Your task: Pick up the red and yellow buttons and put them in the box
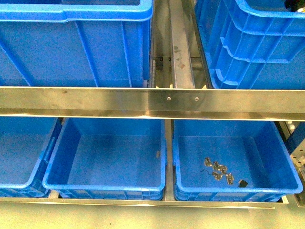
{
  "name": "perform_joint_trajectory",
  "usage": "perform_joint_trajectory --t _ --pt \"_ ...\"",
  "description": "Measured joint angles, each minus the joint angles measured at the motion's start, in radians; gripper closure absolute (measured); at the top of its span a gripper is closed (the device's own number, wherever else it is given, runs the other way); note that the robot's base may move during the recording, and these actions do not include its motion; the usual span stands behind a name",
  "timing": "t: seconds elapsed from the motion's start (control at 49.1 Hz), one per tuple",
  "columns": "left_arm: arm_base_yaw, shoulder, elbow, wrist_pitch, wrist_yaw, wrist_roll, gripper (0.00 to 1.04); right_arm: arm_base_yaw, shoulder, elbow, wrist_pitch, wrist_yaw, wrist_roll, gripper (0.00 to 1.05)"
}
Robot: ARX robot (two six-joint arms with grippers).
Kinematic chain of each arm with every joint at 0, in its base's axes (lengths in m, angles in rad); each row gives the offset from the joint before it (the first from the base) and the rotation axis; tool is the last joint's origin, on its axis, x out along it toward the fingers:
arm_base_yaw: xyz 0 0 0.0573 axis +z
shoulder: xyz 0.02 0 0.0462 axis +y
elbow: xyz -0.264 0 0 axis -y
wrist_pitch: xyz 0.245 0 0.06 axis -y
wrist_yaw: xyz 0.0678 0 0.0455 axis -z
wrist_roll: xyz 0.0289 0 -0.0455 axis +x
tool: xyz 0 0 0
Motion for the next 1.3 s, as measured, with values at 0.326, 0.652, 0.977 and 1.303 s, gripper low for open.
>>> perform_joint_trajectory --t 0.326,0.652,0.977,1.303 --pt "0.000 0.000 0.000 0.000 0.000 0.000 0.08 -0.075 0.264 0.337 -0.162 -0.008 -0.117 0.80" --pt "0.000 0.000 0.000 0.000 0.000 0.000 0.08 -0.102 0.307 0.323 -0.090 -0.012 -0.135 0.42" --pt "0.000 0.000 0.000 0.000 0.000 0.000 0.08 -0.108 0.103 0.122 -0.001 -0.068 -0.056 0.01" --pt "0.000 0.000 0.000 0.000 0.000 0.000 0.08 -0.101 -0.406 -0.349 0.198 -0.191 0.019 0.03"
